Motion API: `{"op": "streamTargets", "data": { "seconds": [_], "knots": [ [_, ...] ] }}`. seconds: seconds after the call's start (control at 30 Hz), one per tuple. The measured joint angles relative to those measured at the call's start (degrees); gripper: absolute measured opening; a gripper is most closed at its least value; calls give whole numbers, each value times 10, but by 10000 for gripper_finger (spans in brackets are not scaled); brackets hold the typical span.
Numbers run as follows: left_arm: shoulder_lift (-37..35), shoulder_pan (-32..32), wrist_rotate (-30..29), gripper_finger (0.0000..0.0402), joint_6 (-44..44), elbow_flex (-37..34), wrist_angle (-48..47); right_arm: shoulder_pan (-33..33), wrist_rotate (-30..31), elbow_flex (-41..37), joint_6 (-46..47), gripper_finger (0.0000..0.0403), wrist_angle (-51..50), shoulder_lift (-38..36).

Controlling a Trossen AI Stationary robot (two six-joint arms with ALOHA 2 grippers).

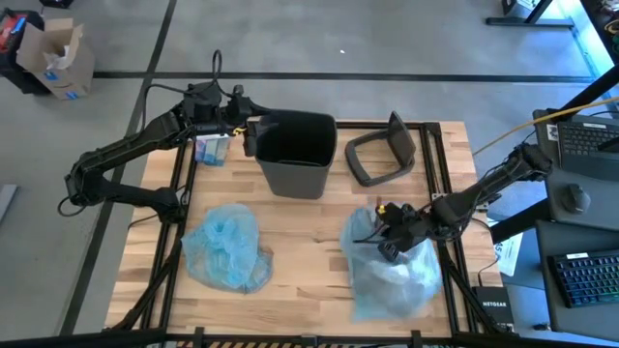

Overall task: Pick and place trash into bin
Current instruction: Remove the trash bag from the trash bin, then insert the new empty trash bag into the trash bin

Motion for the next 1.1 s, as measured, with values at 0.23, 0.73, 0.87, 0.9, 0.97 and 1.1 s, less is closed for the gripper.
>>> {"op": "streamTargets", "data": {
  "seconds": [0.23, 0.73, 0.87, 0.9, 0.97, 1.1],
  "knots": [
    [0, 0, 0, 170, -4, 0, 0, -1, -42, -105, 90, 0, 67, 9],
    [0, -2, 0, 170, -17, 0, 0, -6, -162, -31, 181, 164, -76, 1],
    [-2, -2, 0, 170, -16, 0, -1, -6, -147, 60, 163, 215, -186, -7],
    [-3, -2, 0, 170, -16, 0, 0, -6, -135, 87, 162, 225, -218, -7],
    [-7, -2, 0, 170, -16, 0, 0, -6, -103, 137, 152, 239, -267, -7],
    [-21, -2, 0, 170, -16, 0, -4, -6, -52, 222, 124, 252, -312, -7]
  ]
}}
